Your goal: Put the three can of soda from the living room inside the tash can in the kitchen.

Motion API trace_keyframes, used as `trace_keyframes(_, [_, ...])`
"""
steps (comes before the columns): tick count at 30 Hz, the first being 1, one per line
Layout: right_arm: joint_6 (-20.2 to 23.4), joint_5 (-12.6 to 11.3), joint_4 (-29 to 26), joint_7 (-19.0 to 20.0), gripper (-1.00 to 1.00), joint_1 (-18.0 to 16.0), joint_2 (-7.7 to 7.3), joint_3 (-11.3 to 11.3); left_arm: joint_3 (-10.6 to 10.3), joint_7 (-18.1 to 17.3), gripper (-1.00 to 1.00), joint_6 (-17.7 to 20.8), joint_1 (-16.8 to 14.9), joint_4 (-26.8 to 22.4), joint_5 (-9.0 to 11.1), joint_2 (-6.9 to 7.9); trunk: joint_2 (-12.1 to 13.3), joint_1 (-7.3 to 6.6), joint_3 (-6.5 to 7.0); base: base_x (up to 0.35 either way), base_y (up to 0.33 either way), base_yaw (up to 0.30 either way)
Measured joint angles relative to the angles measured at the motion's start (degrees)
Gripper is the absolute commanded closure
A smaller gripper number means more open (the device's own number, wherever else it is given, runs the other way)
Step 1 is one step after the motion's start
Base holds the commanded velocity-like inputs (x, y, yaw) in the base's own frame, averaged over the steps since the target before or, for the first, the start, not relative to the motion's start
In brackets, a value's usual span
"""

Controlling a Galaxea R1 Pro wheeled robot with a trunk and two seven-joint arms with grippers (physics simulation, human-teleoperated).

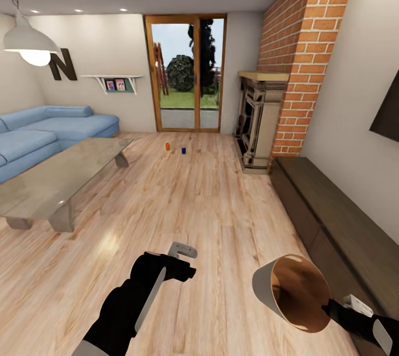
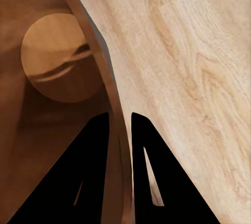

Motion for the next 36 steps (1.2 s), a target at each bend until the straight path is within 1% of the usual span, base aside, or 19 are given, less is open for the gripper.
trace_keyframes(7, [-0.10, 0.43, 0.03, -0.05, 1.00, 0.01, -0.06, 0.13, -1.21, 0.00, -1.00, 0.64, -0.01, -1.18, 0.07, -0.23, 0.00, 0.00, 0.00, -0.167, -0.041, 0.000])
trace_keyframes(17, [-0.05, 0.32, 0.02, -0.03, 1.00, -0.01, -0.14, 0.05, -1.58, 0.15, -1.00, 0.54, 0.03, -1.40, 0.11, -0.26, 0.00, 0.00, 0.00, -0.028, -0.004, 0.000])
trace_keyframes(27, [-0.06, 0.20, 0.01, -0.01, 1.00, 0.00, -0.09, -0.02, -1.65, 0.20, -1.00, 0.32, 0.02, -1.26, 0.08, -0.26, 0.00, 0.00, 0.00, 0.154, -0.021, 0.000])
trace_keyframes(36, [-0.04, 0.31, 0.02, -0.03, 1.00, 0.01, -0.16, 0.04, -1.63, 0.20, -1.00, 0.24, 0.04, -1.37, 0.16, -0.26, 0.00, 0.00, 0.00, 0.041, -0.007, 0.000])
